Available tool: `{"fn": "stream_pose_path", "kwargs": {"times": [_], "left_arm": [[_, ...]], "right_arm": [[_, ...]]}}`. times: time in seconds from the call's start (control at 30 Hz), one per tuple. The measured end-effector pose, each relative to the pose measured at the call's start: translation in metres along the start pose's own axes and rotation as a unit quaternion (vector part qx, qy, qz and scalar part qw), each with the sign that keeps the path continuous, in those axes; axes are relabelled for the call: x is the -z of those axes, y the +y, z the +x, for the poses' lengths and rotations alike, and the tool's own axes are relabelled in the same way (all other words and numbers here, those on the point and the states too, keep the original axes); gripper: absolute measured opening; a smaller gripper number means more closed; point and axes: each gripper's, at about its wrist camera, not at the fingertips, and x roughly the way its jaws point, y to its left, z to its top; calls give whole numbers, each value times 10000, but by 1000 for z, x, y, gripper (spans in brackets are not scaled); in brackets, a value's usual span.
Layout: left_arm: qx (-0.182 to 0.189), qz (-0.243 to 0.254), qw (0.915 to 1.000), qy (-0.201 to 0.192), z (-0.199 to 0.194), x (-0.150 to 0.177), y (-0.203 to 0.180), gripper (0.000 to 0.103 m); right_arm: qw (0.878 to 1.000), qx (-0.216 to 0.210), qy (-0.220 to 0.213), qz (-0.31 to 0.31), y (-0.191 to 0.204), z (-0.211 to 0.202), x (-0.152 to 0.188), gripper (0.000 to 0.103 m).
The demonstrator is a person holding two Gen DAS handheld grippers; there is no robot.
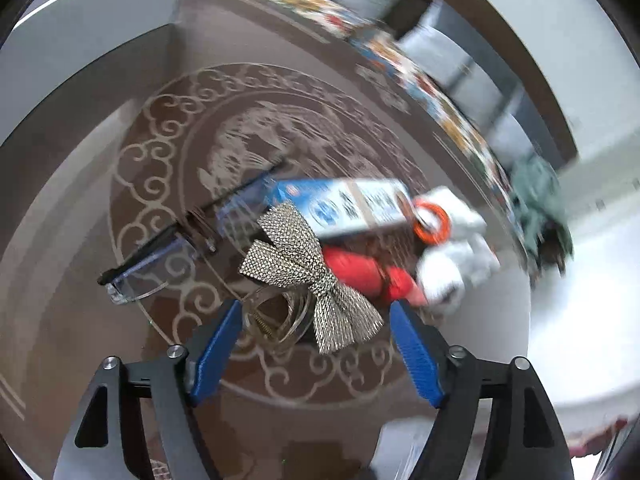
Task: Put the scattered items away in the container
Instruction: 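Reach the left tool to the rhinestone bow clip while the right tool holds the plastic box, then close the left tool on the rhinestone bow clip and lift it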
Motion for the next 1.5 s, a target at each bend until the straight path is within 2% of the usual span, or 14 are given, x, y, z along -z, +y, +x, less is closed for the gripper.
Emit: {"fn": "stream_pose_path", "kwargs": {"times": [0.1,0.2,0.33,0.47,0.57,0.7,0.8,0.9,0.97,1.03,1.23,1.37,1.5], "left_arm": [[-6,-345,9993,159,12,-8,3,79],[9,-347,9989,314,20,-12,6,79],[173,356,9974,603,22,-10,3,75],[188,1132,9900,826,17,0,-1,73],[184,1845,9778,974,7,14,0,72],[197,2949,9482,1166,-14,45,12,72],[98,3460,9305,1199,-27,66,19,72],[-73,3792,9197,1019,-32,80,16,72],[-192,3916,9157,881,-32,85,13,73],[-292,3934,9157,767,-31,89,11,73],[-492,3310,9398,694,-23,83,20,75],[-690,3287,9405,516,-19,88,16,75],[-614,3063,9492,378,-22,87,22,74]], "right_arm": [[10000,-4,-10,-3,0,-1,1,69],[10000,-4,-12,-5,0,-1,1,69],[10000,-7,-14,-6,0,-2,1,69],[10000,-23,-22,-2,0,-2,2,69],[9999,-104,-53,47,-3,-4,4,69],[9997,-214,-85,110,-5,-7,6,69],[9998,-174,3,114,-2,-8,6,69],[9992,-249,122,271,-6,-7,1,69],[9992,-232,134,283,-5,-6,0,69],[9995,-175,113,255,-4,-5,0,69],[9998,-6,49,171,1,-4,2,68],[9999,108,7,115,4,-4,3,69],[9999,147,-26,87,4,-3,4,69]]}}
